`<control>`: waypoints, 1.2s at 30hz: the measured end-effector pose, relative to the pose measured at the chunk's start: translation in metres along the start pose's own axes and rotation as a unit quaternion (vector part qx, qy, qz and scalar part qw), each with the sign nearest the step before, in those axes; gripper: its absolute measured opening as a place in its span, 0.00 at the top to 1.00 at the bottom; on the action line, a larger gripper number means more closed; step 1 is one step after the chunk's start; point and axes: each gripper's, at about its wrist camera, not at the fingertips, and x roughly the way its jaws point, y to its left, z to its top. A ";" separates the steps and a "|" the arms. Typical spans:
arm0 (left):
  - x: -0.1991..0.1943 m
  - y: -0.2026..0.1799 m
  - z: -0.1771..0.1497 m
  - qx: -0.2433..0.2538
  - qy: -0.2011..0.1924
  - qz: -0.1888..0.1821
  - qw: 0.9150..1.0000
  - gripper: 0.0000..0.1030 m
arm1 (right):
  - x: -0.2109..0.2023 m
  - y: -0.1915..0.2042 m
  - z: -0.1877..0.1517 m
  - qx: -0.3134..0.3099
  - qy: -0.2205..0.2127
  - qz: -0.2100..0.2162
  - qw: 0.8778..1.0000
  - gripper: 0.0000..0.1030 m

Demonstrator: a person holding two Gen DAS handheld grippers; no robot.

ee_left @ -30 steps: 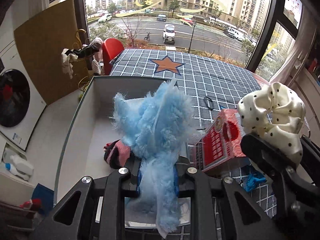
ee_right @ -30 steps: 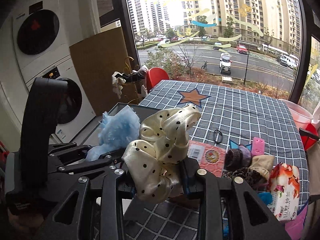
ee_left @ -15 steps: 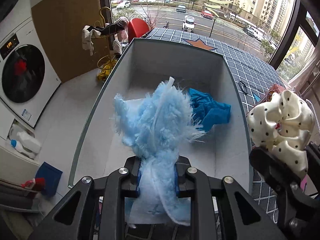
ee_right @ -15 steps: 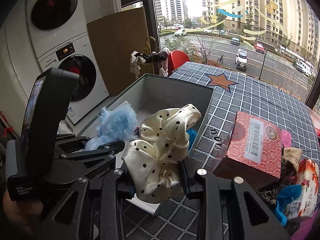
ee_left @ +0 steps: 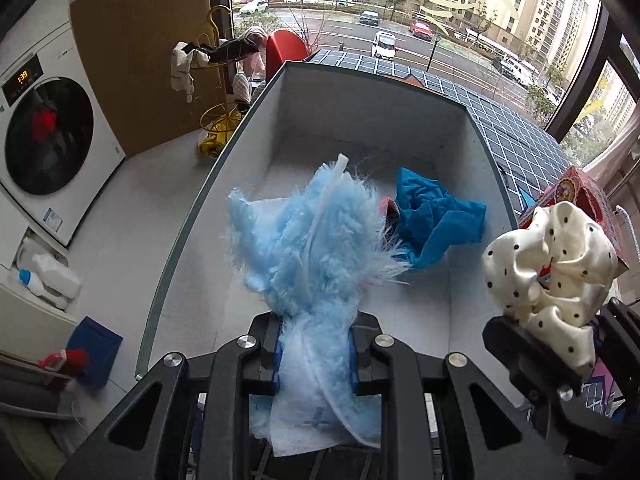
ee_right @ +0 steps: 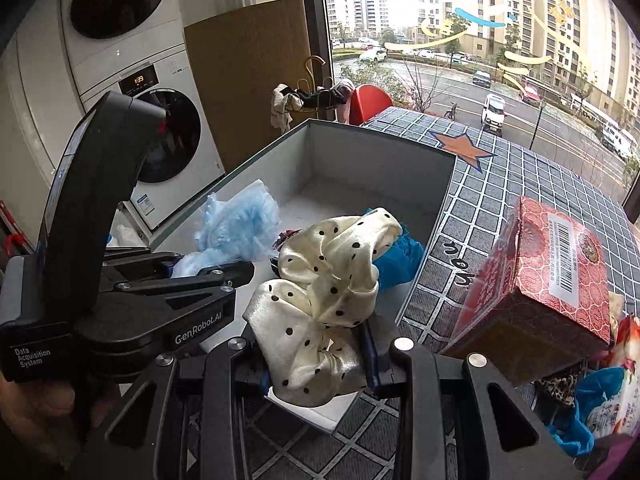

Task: Organize soft objects
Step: 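Lower both held items into the box and open both grippers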

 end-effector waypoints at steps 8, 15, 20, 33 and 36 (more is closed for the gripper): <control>0.002 0.001 0.001 -0.004 0.003 -0.003 1.000 0.76 | 0.005 0.003 0.000 -0.003 0.005 -0.001 1.000 0.67; 0.000 0.003 0.001 -0.003 0.001 -0.002 1.000 0.76 | 0.003 0.004 0.001 -0.004 0.002 -0.003 1.000 0.67; -0.003 0.005 0.002 -0.006 -0.004 -0.003 1.000 0.76 | -0.001 0.003 0.000 -0.004 -0.006 -0.005 1.000 0.67; -0.005 0.004 0.002 -0.004 -0.001 0.002 1.000 0.76 | -0.006 0.000 -0.001 0.000 -0.009 -0.004 1.000 0.67; -0.003 0.003 0.003 -0.002 0.000 0.005 1.000 0.76 | -0.005 0.000 0.000 -0.001 -0.006 -0.002 1.000 0.67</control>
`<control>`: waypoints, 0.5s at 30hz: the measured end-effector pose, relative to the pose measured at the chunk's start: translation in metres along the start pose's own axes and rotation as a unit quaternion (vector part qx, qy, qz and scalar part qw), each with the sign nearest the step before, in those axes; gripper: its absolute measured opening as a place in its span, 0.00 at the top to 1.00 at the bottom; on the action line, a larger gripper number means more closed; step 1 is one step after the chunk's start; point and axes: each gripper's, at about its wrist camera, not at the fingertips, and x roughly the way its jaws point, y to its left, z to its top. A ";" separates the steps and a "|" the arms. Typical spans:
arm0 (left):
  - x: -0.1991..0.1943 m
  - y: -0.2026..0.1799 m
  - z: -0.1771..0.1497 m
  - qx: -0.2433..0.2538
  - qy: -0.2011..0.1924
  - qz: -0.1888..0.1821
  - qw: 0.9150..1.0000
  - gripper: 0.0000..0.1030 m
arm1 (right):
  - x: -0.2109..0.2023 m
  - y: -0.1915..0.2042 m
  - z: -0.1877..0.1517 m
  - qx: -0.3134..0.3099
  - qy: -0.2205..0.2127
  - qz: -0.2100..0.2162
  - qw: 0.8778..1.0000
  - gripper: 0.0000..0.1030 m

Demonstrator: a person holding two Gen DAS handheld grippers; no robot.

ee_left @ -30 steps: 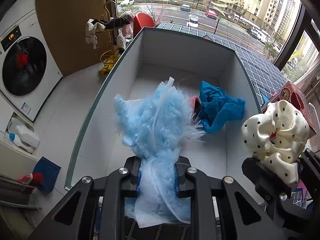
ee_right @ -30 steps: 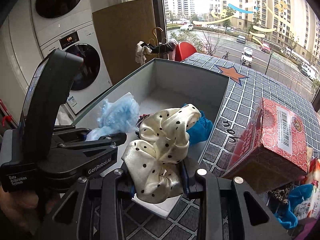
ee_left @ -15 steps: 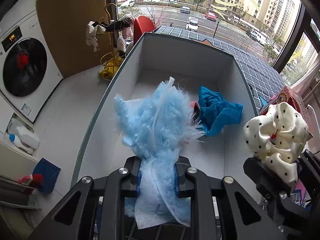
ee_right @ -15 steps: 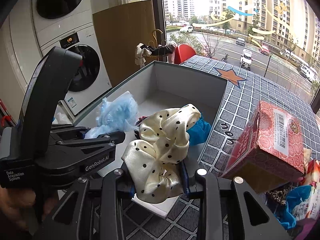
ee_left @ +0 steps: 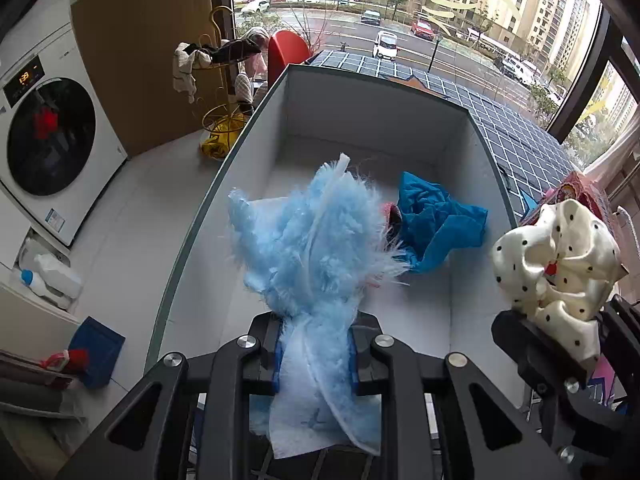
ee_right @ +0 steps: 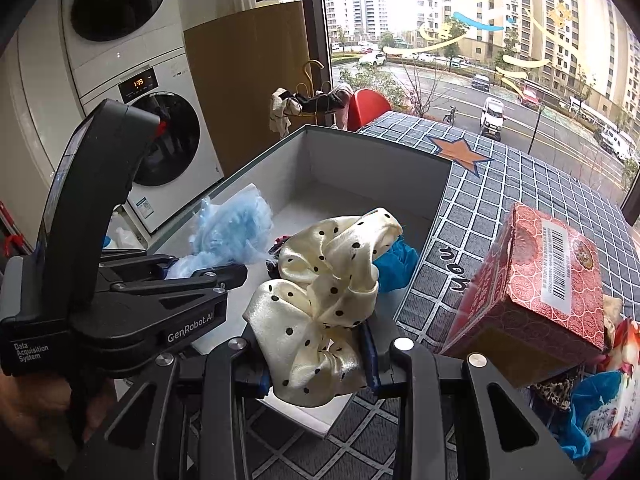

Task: Organize soft objects
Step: 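Lower both held items into the box and open both grippers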

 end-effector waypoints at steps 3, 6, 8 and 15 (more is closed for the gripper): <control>0.001 -0.001 0.004 0.004 -0.002 0.006 1.000 0.76 | 0.002 -0.002 0.004 0.000 0.001 -0.001 1.000 0.67; 0.002 -0.001 0.009 0.008 -0.006 0.011 1.000 0.76 | 0.001 -0.008 0.012 0.005 -0.003 -0.004 1.000 0.67; 0.005 -0.001 0.013 0.011 -0.004 0.016 1.000 0.76 | 0.001 -0.012 0.019 0.007 -0.007 -0.007 1.000 0.67; 0.012 -0.009 0.019 0.026 0.000 0.015 1.000 0.76 | 0.009 -0.025 0.046 0.025 -0.005 -0.007 1.000 0.67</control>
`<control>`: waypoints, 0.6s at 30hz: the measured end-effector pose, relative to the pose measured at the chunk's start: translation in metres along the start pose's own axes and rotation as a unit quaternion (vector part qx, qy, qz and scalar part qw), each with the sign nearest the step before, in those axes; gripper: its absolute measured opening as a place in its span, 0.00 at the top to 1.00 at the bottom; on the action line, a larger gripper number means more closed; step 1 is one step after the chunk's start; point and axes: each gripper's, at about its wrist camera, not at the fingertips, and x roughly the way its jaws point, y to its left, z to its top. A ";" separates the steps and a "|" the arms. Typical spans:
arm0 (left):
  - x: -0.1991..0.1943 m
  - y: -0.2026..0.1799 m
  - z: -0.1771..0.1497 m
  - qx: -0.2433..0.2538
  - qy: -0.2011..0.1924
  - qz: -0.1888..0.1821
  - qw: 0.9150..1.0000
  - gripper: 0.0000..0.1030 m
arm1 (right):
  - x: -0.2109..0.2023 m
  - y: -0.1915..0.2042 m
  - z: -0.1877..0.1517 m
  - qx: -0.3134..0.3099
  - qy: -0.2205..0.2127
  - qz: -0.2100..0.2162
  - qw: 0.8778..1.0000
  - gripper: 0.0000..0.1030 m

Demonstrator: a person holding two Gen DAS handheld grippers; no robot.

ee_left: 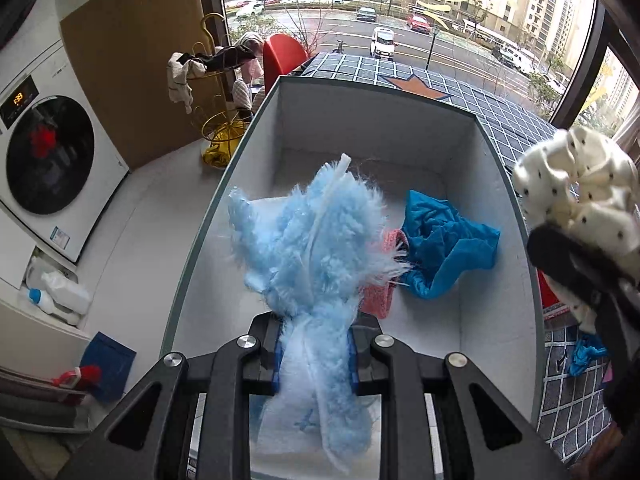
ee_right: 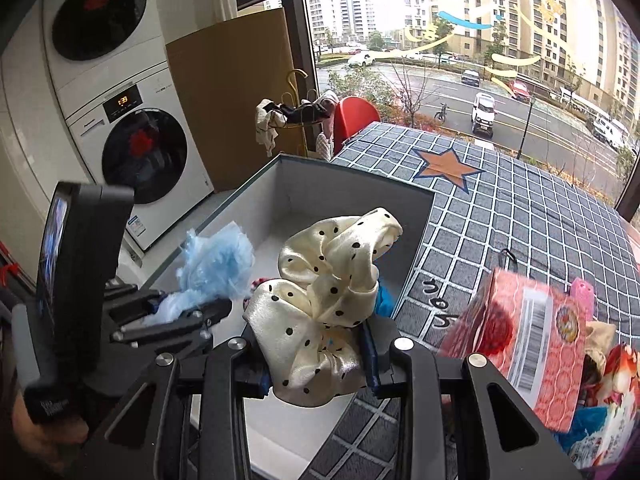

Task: Organize soft objects
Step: 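Lower both held items into the box and open both grippers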

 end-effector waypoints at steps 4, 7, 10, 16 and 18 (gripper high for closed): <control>0.001 -0.003 0.003 0.007 0.000 -0.001 1.000 0.76 | 0.006 -0.001 0.012 0.001 0.006 -0.001 1.000 0.67; 0.001 -0.004 0.005 0.009 -0.001 0.000 1.000 0.76 | 0.012 0.002 0.020 -0.003 0.012 -0.003 1.000 0.67; 0.001 -0.004 0.007 0.011 -0.002 0.001 1.000 0.76 | 0.018 0.004 0.028 -0.004 0.019 -0.002 1.000 0.67; 0.006 -0.004 0.009 0.009 0.006 -0.002 1.000 0.76 | 0.031 0.006 0.040 0.000 0.034 -0.003 0.999 0.67; 0.008 -0.004 0.010 0.011 0.007 -0.003 1.000 0.76 | 0.035 0.004 0.041 0.004 0.037 -0.003 0.999 0.67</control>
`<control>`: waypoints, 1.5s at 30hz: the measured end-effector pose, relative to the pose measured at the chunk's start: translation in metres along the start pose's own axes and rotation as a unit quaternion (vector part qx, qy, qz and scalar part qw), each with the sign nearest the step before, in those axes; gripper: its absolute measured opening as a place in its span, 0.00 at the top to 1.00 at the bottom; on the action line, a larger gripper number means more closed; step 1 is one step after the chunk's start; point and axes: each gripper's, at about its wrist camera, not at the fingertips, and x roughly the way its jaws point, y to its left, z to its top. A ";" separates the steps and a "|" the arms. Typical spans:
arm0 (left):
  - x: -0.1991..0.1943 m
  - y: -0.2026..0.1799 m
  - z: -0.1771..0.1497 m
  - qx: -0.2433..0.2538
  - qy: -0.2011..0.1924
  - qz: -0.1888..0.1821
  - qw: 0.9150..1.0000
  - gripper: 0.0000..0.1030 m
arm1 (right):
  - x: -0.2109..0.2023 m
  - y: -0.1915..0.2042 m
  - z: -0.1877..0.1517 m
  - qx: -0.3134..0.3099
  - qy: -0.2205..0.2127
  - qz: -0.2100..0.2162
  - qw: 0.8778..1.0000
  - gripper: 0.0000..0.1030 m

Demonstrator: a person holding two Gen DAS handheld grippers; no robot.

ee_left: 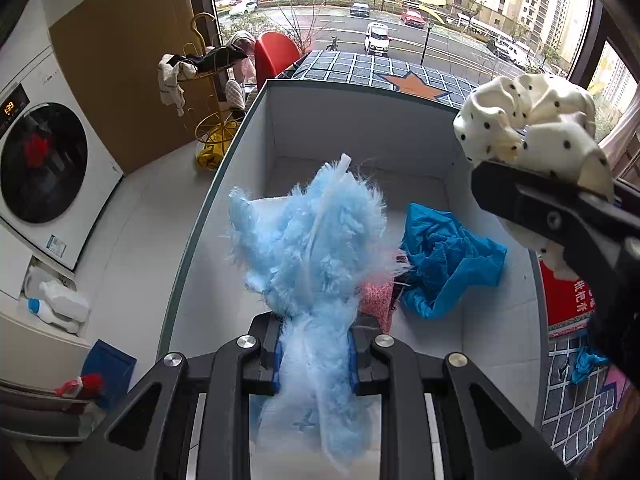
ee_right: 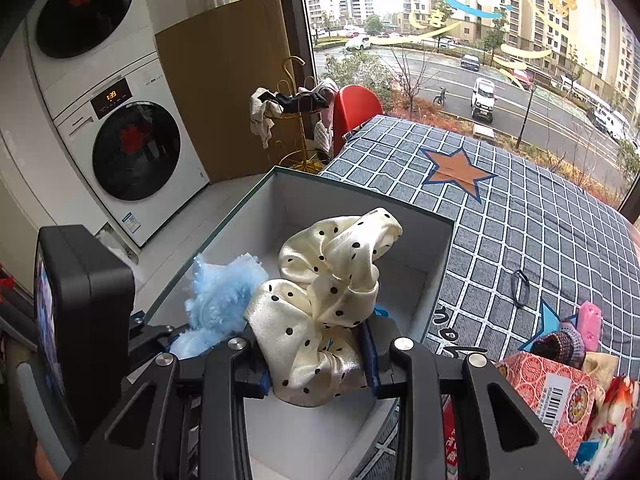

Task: Organize soft objects
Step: 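Lower both held items into the box and open both grippers, then return both grippers from the box to the pile on the table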

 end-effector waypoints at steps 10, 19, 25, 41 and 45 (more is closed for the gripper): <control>0.005 0.003 0.011 0.000 -0.001 -0.007 1.000 0.76 | 0.015 0.001 0.016 0.006 0.015 -0.003 1.000 0.67; 0.003 0.007 0.013 -0.008 -0.005 -0.009 1.000 0.57 | 0.019 -0.004 0.031 0.021 0.014 -0.002 1.000 0.50; -0.015 0.006 0.015 -0.002 -0.035 -0.010 0.999 0.38 | 0.002 -0.012 0.036 0.037 -0.016 0.000 0.999 0.49; -0.051 -0.016 -0.003 0.019 -0.055 -0.018 0.998 0.30 | -0.097 -0.037 -0.031 0.044 -0.099 -0.010 0.994 0.49; -0.075 -0.041 -0.025 0.049 -0.069 -0.044 0.995 0.30 | -0.138 -0.062 -0.081 0.046 -0.133 -0.040 0.989 0.16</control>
